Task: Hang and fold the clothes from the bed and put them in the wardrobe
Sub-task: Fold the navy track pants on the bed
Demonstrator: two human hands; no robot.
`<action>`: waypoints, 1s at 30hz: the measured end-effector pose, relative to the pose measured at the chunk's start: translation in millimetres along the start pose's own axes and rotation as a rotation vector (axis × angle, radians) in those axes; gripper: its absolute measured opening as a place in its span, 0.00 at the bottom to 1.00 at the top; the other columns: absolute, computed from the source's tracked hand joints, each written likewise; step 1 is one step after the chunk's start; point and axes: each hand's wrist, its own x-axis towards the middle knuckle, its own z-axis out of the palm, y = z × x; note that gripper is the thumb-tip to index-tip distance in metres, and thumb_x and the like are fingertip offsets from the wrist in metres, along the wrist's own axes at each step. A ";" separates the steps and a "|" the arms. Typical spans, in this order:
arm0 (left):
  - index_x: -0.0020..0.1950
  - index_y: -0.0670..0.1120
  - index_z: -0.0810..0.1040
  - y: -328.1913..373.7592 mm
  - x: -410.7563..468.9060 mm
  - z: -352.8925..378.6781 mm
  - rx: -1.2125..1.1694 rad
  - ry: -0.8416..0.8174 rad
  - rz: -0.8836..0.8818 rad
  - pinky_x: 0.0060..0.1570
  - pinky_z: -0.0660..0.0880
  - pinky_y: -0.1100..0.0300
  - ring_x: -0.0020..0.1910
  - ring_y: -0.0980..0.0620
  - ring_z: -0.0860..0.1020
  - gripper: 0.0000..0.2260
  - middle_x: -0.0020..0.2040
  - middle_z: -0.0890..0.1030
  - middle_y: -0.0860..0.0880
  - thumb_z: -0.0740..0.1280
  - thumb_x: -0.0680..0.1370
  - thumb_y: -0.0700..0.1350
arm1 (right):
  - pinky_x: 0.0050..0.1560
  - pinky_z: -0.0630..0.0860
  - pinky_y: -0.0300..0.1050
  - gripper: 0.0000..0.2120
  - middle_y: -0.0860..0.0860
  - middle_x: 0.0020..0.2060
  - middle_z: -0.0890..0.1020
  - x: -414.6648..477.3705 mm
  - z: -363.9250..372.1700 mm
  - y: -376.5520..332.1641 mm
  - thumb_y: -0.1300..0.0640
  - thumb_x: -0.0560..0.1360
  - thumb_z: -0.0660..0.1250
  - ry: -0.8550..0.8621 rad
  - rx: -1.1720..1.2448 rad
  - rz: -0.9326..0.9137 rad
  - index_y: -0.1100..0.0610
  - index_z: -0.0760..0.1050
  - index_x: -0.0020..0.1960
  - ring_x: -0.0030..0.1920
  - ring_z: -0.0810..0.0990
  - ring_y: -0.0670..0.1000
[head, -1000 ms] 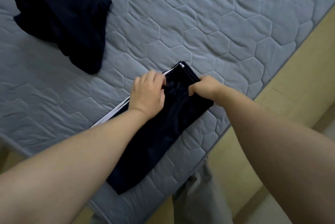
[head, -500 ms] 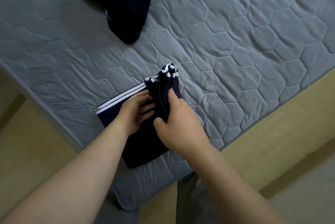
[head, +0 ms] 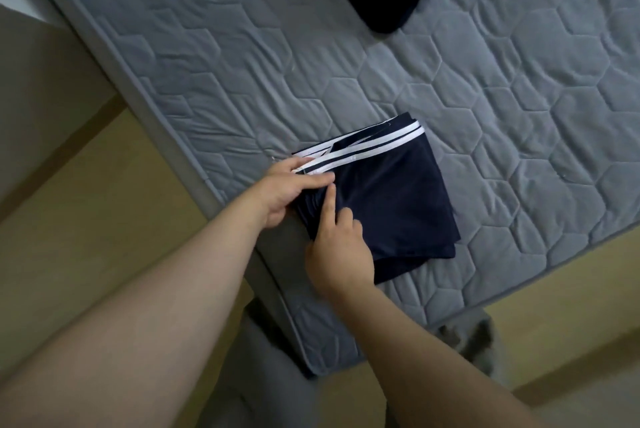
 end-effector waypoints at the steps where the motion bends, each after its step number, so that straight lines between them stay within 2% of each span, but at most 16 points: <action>1: 0.59 0.45 0.81 -4.0 4.0 -1.9 0.079 0.056 0.052 0.58 0.78 0.59 0.55 0.50 0.82 0.22 0.52 0.85 0.48 0.81 0.67 0.39 | 0.40 0.67 0.46 0.47 0.53 0.62 0.67 4.1 8.8 -1.3 0.57 0.77 0.64 0.008 -0.021 0.014 0.53 0.31 0.81 0.57 0.69 0.54; 4: 0.56 0.47 0.79 -14.9 13.0 -7.2 0.271 0.135 0.175 0.46 0.76 0.69 0.45 0.57 0.81 0.21 0.48 0.82 0.53 0.80 0.68 0.36 | 0.47 0.72 0.47 0.48 0.54 0.62 0.67 9.1 29.3 -3.0 0.54 0.78 0.65 0.010 -0.016 0.034 0.52 0.30 0.80 0.57 0.69 0.55; 6: 0.54 0.51 0.76 -21.2 15.3 -10.8 0.422 0.160 0.239 0.41 0.72 0.75 0.41 0.64 0.77 0.20 0.44 0.78 0.60 0.80 0.69 0.40 | 0.56 0.73 0.50 0.46 0.53 0.61 0.68 5.8 39.6 -4.5 0.44 0.79 0.63 0.025 0.029 0.042 0.50 0.33 0.81 0.58 0.69 0.54; 8: 0.53 0.52 0.75 -24.0 14.7 -12.2 0.572 0.189 0.308 0.39 0.70 0.74 0.39 0.63 0.77 0.19 0.42 0.77 0.62 0.80 0.69 0.43 | 0.60 0.71 0.52 0.40 0.51 0.60 0.69 -3.1 51.1 -8.5 0.37 0.78 0.60 0.126 0.112 0.098 0.50 0.45 0.82 0.60 0.69 0.53; 9: 0.54 0.52 0.74 -25.3 14.5 -12.5 0.615 0.214 0.333 0.41 0.70 0.71 0.40 0.59 0.78 0.20 0.43 0.78 0.60 0.80 0.68 0.44 | 0.60 0.72 0.53 0.35 0.50 0.59 0.71 -8.7 57.3 -11.2 0.36 0.78 0.59 0.222 0.207 0.164 0.50 0.56 0.80 0.60 0.70 0.52; 11: 0.56 0.49 0.74 -26.4 13.7 -12.8 0.637 0.282 0.357 0.46 0.70 0.67 0.46 0.54 0.77 0.24 0.50 0.79 0.53 0.82 0.66 0.47 | 0.55 0.75 0.52 0.20 0.47 0.52 0.76 -19.7 69.4 -18.7 0.36 0.77 0.62 0.413 0.465 0.388 0.49 0.75 0.60 0.54 0.76 0.52; 12: 0.56 0.48 0.73 -26.3 14.7 -12.6 0.618 0.320 0.354 0.48 0.70 0.66 0.48 0.53 0.77 0.27 0.54 0.78 0.50 0.83 0.64 0.48 | 0.51 0.76 0.51 0.17 0.47 0.46 0.78 -21.8 74.5 -22.8 0.35 0.77 0.62 0.433 0.617 0.549 0.49 0.75 0.48 0.49 0.78 0.52; 13: 0.57 0.48 0.72 -26.1 14.8 -11.7 0.577 0.357 0.328 0.51 0.71 0.65 0.49 0.53 0.76 0.29 0.57 0.76 0.48 0.84 0.63 0.48 | 0.47 0.76 0.51 0.20 0.48 0.40 0.78 -21.9 78.2 -26.4 0.34 0.76 0.63 0.395 0.798 0.735 0.51 0.74 0.40 0.44 0.79 0.52; 14: 0.57 0.48 0.71 -25.8 15.2 -10.9 0.517 0.386 0.276 0.54 0.74 0.62 0.50 0.52 0.77 0.31 0.59 0.75 0.47 0.85 0.61 0.48 | 0.45 0.77 0.52 0.24 0.49 0.37 0.78 -21.1 80.0 -29.5 0.33 0.75 0.64 0.319 1.041 0.930 0.54 0.73 0.38 0.41 0.79 0.53; 16: 0.57 0.48 0.69 -26.0 16.7 -7.3 0.383 0.419 0.138 0.57 0.77 0.57 0.52 0.50 0.78 0.34 0.60 0.76 0.47 0.86 0.59 0.48 | 0.44 0.80 0.52 0.30 0.53 0.41 0.79 -17.4 81.5 -35.2 0.29 0.71 0.68 0.107 1.688 1.207 0.59 0.75 0.46 0.45 0.81 0.55; 18: 0.58 0.45 0.68 -26.8 19.1 -2.7 0.247 0.394 -0.036 0.57 0.77 0.55 0.52 0.49 0.79 0.35 0.57 0.78 0.47 0.85 0.60 0.49 | 0.60 0.76 0.53 0.41 0.58 0.56 0.79 -13.5 83.0 -38.6 0.26 0.66 0.68 0.021 2.216 1.209 0.60 0.73 0.60 0.63 0.78 0.57; 20: 0.61 0.42 0.73 -24.6 18.4 1.3 0.073 0.250 -0.230 0.57 0.78 0.51 0.51 0.46 0.81 0.32 0.55 0.82 0.46 0.84 0.64 0.49 | 0.68 0.69 0.55 0.48 0.58 0.67 0.75 -9.4 77.0 -40.9 0.25 0.64 0.68 0.078 2.419 1.091 0.58 0.70 0.70 0.70 0.73 0.56; 23: 0.58 0.42 0.82 -23.2 13.7 3.1 0.013 0.019 -0.378 0.57 0.80 0.46 0.50 0.43 0.84 0.20 0.52 0.86 0.43 0.79 0.71 0.50 | 0.67 0.71 0.52 0.35 0.57 0.63 0.81 -3.9 62.5 -40.4 0.35 0.67 0.75 0.201 2.479 1.021 0.57 0.76 0.66 0.64 0.78 0.55; 25: 0.53 0.42 0.84 -22.1 6.3 3.4 -0.022 -0.049 -0.395 0.48 0.82 0.49 0.45 0.44 0.86 0.15 0.47 0.87 0.42 0.77 0.73 0.51 | 0.67 0.74 0.52 0.25 0.59 0.57 0.84 -2.4 51.0 -38.5 0.47 0.72 0.76 0.260 2.513 1.010 0.59 0.78 0.63 0.60 0.82 0.57; 28: 0.50 0.44 0.84 -12.8 -15.5 4.7 -0.097 -0.050 -0.315 0.35 0.81 0.58 0.38 0.48 0.86 0.11 0.45 0.87 0.45 0.78 0.71 0.48 | 0.63 0.78 0.51 0.19 0.60 0.52 0.86 -12.1 20.3 -40.0 0.53 0.75 0.73 0.323 2.520 0.970 0.59 0.79 0.63 0.56 0.84 0.59; 30: 0.52 0.43 0.84 -1.5 -43.8 7.3 -0.101 -0.004 -0.251 0.35 0.82 0.55 0.39 0.47 0.86 0.13 0.46 0.87 0.43 0.79 0.69 0.45 | 0.53 0.83 0.52 0.17 0.60 0.50 0.86 -26.8 -8.9 -44.7 0.55 0.75 0.72 0.368 2.501 0.947 0.60 0.80 0.61 0.51 0.86 0.60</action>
